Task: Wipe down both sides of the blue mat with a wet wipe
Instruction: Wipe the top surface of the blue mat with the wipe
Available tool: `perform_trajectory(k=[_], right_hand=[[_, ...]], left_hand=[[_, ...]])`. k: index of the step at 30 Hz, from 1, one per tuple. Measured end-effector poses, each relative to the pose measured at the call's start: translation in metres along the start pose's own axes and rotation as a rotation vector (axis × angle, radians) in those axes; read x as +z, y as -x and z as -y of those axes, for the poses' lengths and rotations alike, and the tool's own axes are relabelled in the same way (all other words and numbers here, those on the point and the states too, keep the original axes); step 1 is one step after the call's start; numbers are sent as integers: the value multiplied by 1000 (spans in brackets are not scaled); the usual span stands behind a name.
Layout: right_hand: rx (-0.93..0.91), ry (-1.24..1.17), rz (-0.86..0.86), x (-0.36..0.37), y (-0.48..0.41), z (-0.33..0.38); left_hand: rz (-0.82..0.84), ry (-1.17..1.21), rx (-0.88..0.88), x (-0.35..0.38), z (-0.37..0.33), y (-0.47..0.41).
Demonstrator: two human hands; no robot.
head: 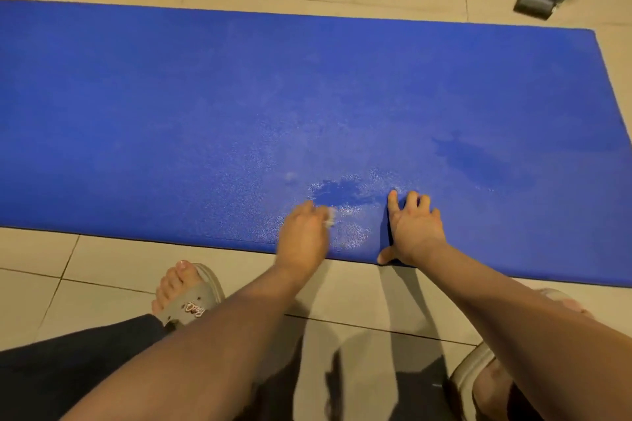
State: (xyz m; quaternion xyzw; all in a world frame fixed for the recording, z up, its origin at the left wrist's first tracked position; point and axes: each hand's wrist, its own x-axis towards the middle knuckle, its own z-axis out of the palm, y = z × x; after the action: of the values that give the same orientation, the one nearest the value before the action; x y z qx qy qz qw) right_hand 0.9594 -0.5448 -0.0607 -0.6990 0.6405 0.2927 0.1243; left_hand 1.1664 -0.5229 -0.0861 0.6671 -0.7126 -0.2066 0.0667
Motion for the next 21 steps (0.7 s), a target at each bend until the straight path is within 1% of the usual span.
perform_trajectory(k=[2, 3, 4, 6, 7, 9, 12, 14, 16, 17, 18, 20, 21], right_hand=[[-1, 0, -5, 0, 1, 0], [1, 2, -12, 1, 1, 0], [0, -1, -16, 1, 0, 0], [-7, -11, -15, 2, 0, -1], [-8, -13, -13, 1, 0, -1], [-7, -11, -10, 1, 0, -1], [-3, -21, -9, 1, 1, 0], [-6, -17, -10, 1, 1, 0], [-9, -18, -3, 0, 0, 0], [-10, -18, -3, 0, 0, 0], [-12, -19, -5, 0, 0, -1], [-12, -21, -7, 0, 0, -1], [-10, -20, -8, 0, 1, -2]], left_hand=[[-152, -41, -176, -17, 45, 1], [-191, -45, -251, -23, 59, 4], [-207, -29, -310, -25, 63, 7], [-233, 53, -367, -19, 45, 7], [-234, 91, -360, -11, 28, 6], [-199, 156, -291, 11, -14, 5], [-69, 156, -102, 32, -59, 7], [-18, 100, 9, 27, -55, 3], [-24, 5, 61, 12, -29, -4], [-56, -44, 35, 3, -10, -8], [-117, -81, -27, -6, 13, -12], [-213, -93, -204, -23, 58, -18], [-220, -68, -275, -29, 72, -19]])
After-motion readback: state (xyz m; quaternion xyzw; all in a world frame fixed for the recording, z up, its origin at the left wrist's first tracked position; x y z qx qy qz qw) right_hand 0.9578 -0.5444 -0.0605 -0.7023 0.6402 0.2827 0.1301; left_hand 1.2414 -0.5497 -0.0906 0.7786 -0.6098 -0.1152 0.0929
